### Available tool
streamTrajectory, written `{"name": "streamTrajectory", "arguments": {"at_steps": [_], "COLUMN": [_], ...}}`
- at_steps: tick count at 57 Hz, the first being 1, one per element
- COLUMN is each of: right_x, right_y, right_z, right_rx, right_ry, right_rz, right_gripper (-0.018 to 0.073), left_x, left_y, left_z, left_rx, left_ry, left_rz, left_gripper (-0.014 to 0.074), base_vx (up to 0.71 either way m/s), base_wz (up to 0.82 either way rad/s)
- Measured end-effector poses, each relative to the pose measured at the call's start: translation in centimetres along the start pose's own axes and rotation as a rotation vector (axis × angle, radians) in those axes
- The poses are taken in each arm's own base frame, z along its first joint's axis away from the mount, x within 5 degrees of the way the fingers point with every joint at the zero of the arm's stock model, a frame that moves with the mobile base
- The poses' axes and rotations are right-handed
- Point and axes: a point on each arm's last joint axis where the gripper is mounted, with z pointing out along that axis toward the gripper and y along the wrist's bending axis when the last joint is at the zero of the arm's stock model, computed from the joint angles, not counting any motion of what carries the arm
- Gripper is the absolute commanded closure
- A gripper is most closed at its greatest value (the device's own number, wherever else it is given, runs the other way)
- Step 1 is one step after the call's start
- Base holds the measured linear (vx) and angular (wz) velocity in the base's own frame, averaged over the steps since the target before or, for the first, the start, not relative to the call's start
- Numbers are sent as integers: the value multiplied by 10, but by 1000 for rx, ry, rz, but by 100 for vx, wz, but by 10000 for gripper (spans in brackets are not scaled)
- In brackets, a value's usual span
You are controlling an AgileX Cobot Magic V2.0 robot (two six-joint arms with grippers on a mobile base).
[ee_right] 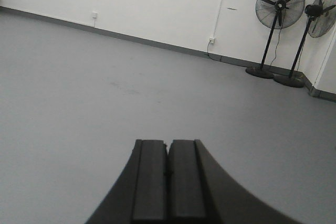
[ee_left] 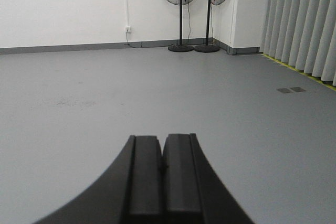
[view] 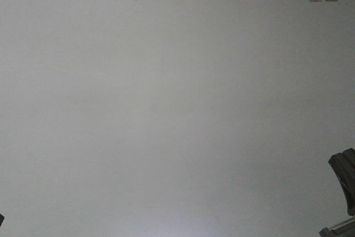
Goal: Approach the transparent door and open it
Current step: 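Drive the base and turn toward the white-framed glass sliding door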
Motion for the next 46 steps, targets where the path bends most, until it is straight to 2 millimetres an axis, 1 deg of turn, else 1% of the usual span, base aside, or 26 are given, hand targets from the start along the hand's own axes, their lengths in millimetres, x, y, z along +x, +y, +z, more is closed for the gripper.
{"name": "streamTrajectory", "arguments": {"at_steps": [26,46], "right_x": [0,0], "right_y": [0,0], "right_z": [0,0], "right_rx": [0,0], "right_ry": [-1,1], "right_rz": [0,0], "right_gripper": [564,564], "left_x": [0,0], "left_y": [0,0], "left_z": [0,0], "left_rx": [0,0], "left_ry": [0,0], "left_rz": [0,0], "left_gripper": [594,594], "base_vx": [19,33], "base_wz": [6,1]}}
